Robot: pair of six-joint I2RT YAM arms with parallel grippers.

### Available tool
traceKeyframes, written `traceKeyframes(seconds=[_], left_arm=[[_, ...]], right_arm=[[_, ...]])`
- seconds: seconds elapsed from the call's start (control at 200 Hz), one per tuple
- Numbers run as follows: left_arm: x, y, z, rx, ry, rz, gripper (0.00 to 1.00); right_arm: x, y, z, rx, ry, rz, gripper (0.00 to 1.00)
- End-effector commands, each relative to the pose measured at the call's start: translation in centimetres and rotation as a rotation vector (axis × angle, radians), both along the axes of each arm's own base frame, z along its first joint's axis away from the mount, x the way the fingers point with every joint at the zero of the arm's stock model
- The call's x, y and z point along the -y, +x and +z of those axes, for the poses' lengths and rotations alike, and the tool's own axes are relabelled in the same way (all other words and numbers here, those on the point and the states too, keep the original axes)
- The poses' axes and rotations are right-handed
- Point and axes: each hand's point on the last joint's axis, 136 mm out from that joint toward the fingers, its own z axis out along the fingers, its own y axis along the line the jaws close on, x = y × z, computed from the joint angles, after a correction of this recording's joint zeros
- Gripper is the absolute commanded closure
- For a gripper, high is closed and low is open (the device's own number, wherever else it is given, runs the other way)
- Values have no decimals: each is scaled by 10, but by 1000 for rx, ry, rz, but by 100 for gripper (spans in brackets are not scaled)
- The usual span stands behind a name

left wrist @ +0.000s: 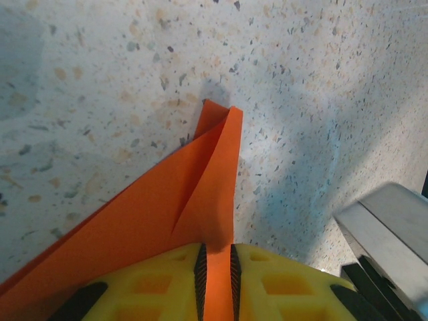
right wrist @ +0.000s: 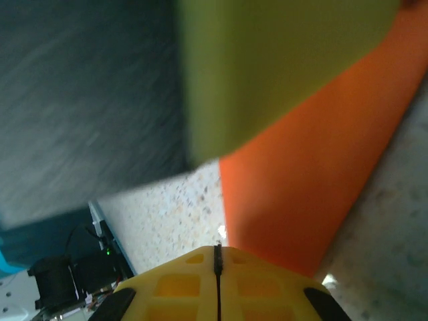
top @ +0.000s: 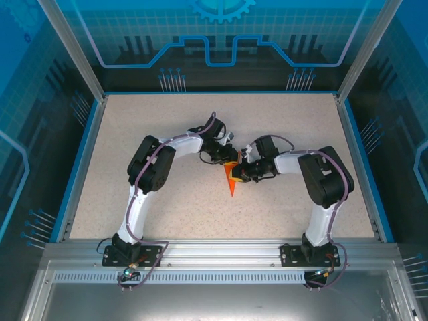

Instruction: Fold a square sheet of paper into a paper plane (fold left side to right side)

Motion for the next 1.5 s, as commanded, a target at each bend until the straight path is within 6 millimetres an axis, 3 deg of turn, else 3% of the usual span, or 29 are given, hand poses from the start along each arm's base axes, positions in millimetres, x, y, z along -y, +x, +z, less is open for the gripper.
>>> traceKeyframes(seconds=[0.0, 0.265, 0.53, 0.57, 0.87, 1.015, 1.24, 1.33, 1.371, 1.496], left_arm=[[-25, -12, -33, -79, 109, 48, 79], [-25, -11, -32, -77, 107, 47, 79], [-25, -11, -32, -74, 108, 48, 79], [-25, -11, -31, -73, 106, 48, 79], [-19, -6, -15, -59, 68, 43, 79], [-8, 2, 19, -14, 0, 28, 74], [0, 20, 112, 137, -132, 8, 61], [-11, 21, 141, 203, -147, 20, 58], [-19, 20, 151, 230, -143, 34, 57], [-53, 12, 155, 264, -95, 109, 55]], right_arm=[[4, 15, -8, 10, -26, -42, 93], [13, 15, -11, 25, -55, -62, 93], [0, -33, -13, -100, -22, 61, 93], [-1, -47, -17, -139, -7, 75, 93], [3, -67, 6, -139, 20, 124, 92], [25, -47, 30, -4, -12, 63, 90], [62, -26, 47, 168, -273, 1, 76], [68, -29, 42, 192, -365, 4, 71], [64, -21, 50, 238, -402, 8, 68], [50, -19, 54, 315, -522, 59, 55]])
